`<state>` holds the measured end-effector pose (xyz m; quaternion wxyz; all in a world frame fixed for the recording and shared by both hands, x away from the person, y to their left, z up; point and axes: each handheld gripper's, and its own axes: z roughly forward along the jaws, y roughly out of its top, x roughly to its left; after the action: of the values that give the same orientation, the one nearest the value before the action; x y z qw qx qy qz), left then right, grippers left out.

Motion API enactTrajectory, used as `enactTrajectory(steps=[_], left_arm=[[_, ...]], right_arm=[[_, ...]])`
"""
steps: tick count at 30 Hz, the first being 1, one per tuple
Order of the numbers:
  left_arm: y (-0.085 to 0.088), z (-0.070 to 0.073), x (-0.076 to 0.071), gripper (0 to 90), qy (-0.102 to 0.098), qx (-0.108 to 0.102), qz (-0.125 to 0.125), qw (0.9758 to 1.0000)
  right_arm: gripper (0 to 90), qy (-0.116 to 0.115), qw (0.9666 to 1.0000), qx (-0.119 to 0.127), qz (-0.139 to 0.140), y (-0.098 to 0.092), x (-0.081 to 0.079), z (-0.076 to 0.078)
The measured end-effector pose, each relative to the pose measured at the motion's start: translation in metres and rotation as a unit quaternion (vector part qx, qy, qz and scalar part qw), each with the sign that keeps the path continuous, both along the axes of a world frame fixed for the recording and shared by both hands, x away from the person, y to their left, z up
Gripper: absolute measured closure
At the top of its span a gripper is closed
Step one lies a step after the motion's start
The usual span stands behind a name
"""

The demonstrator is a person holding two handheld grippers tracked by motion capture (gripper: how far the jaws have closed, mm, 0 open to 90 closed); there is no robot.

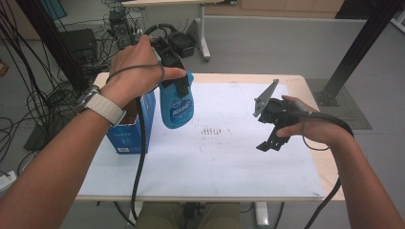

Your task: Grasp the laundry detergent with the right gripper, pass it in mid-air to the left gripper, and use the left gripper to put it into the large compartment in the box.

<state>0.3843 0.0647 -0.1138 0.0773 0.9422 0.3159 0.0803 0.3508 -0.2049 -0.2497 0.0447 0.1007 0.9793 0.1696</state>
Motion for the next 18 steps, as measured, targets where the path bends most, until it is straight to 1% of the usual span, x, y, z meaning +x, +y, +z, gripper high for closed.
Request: enactTrajectory(steps=[5,7,9,12,14,15,18], left_arm=[[0.004,0.004,0.000,37.7,-0.002,-0.001,0.022,0.9997],[0.006,0.004,0.000,37.7,0.000,0.003,0.029,0.9996],[0.007,0.005,0.001,37.7,0.002,0.002,0.040,0.9992],[0.011,0.008,0.004,37.7,0.002,-0.001,0.061,0.9981],[0.014,0.010,0.006,37.7,0.001,0.000,0.078,0.9969],[0.015,0.011,0.007,37.7,0.001,0.001,0.084,0.9965],[0.020,0.014,0.010,37.7,0.001,-0.002,0.101,0.9948]], right_arm=[[6.8,-0.004,1.0000,0.001,-0.001,-0.002,0.000,0.003],[6.7,-0.006,1.0000,0.002,-0.001,-0.002,0.001,0.003],[6.8,-0.006,1.0000,0.003,-0.002,-0.002,0.001,0.002],[6.8,-0.007,1.0000,0.004,-0.004,-0.001,0.003,0.002],[6.9,-0.007,1.0000,0.003,-0.001,0.000,0.004,0.001],[7.1,-0.005,1.0000,0.002,-0.001,0.000,0.005,0.001],[7.2,-0.004,1.0000,0.002,-0.001,0.001,0.007,0.000]])
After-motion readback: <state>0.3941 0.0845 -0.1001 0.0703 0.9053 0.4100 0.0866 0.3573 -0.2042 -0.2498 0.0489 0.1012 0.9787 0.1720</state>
